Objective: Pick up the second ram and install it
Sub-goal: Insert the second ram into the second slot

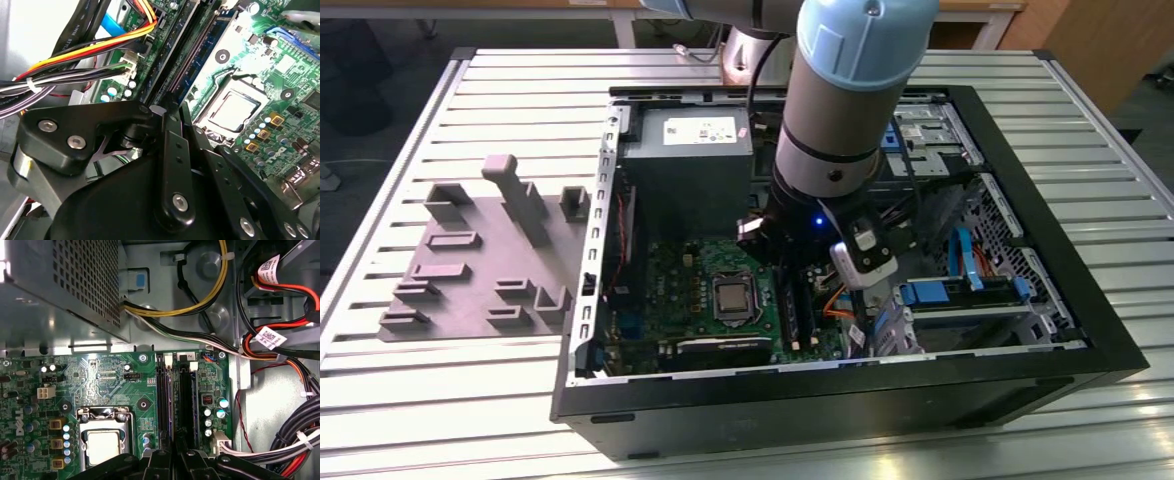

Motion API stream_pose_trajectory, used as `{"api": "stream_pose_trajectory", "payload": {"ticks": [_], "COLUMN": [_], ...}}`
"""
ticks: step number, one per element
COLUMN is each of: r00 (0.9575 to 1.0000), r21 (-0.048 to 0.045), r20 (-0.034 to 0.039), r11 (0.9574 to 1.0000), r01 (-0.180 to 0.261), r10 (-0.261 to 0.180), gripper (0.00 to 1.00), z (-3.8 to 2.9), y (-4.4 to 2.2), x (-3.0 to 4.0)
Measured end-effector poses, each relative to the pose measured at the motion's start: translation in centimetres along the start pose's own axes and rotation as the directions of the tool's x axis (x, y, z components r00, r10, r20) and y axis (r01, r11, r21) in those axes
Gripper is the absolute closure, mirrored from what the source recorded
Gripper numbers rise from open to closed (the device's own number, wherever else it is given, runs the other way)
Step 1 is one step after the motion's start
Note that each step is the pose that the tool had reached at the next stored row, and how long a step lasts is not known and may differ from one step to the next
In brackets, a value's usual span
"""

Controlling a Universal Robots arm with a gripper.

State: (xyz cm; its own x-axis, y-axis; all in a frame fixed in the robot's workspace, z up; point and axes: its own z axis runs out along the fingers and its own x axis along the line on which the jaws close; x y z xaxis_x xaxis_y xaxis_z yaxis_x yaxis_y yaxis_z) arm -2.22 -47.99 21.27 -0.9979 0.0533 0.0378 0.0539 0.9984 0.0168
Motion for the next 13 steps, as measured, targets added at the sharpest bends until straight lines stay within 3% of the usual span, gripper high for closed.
{"api": "stream_pose_trajectory", "payload": {"ticks": [13], "r00": [0.9999], "r21": [0.0004], "r20": [-0.0002], "r11": [0.9999], "r01": [0.010], "r10": [-0.010], "gripper": [0.86], "z": [0.35], "y": [-0.01], "x": [-0.02]}}
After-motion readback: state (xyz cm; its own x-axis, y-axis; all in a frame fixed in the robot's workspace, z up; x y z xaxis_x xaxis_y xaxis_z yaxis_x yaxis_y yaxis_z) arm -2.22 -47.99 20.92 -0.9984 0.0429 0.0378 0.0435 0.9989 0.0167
